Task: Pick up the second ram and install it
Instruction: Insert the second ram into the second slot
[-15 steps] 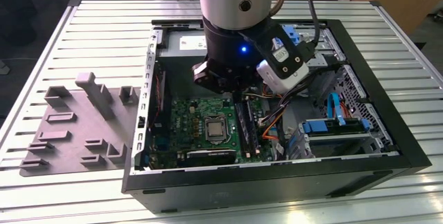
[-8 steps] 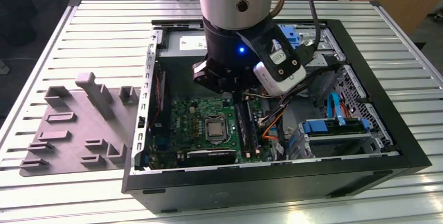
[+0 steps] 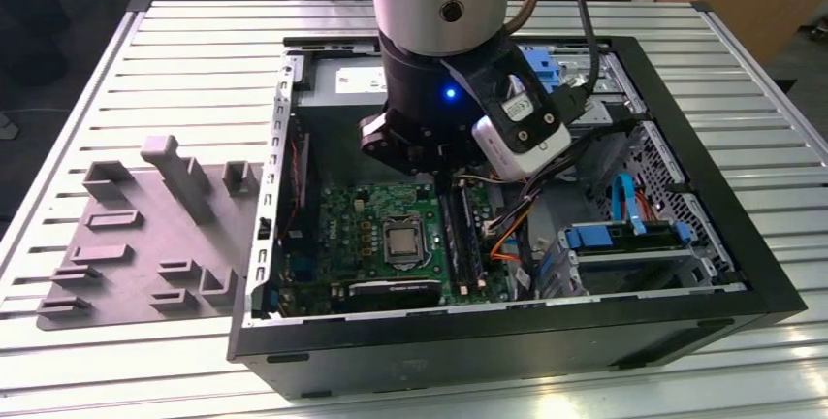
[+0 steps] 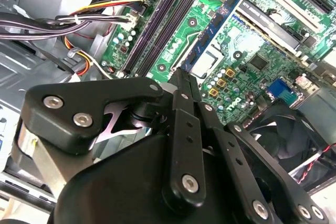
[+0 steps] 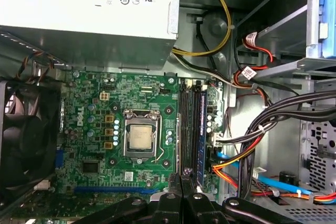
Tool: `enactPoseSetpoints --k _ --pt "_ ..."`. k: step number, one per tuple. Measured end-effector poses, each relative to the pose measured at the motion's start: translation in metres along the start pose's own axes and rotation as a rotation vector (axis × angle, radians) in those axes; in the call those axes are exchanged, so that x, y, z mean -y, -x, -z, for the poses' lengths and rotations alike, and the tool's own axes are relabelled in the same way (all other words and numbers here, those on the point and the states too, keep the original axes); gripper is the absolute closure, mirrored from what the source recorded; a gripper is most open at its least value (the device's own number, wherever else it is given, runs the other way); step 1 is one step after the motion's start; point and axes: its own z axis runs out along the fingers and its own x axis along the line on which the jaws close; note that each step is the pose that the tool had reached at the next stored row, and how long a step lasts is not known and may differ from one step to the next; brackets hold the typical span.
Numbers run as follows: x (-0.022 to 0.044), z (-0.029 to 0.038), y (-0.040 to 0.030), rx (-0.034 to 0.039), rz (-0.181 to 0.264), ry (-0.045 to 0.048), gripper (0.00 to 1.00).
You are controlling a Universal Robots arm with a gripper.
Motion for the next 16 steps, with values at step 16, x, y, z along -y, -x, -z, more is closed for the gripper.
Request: enactPoseSetpoints --k 16 --pt "-0.0066 -0.0096 -0.0001 -0.0321 -0.001 -0.0034 0.88"
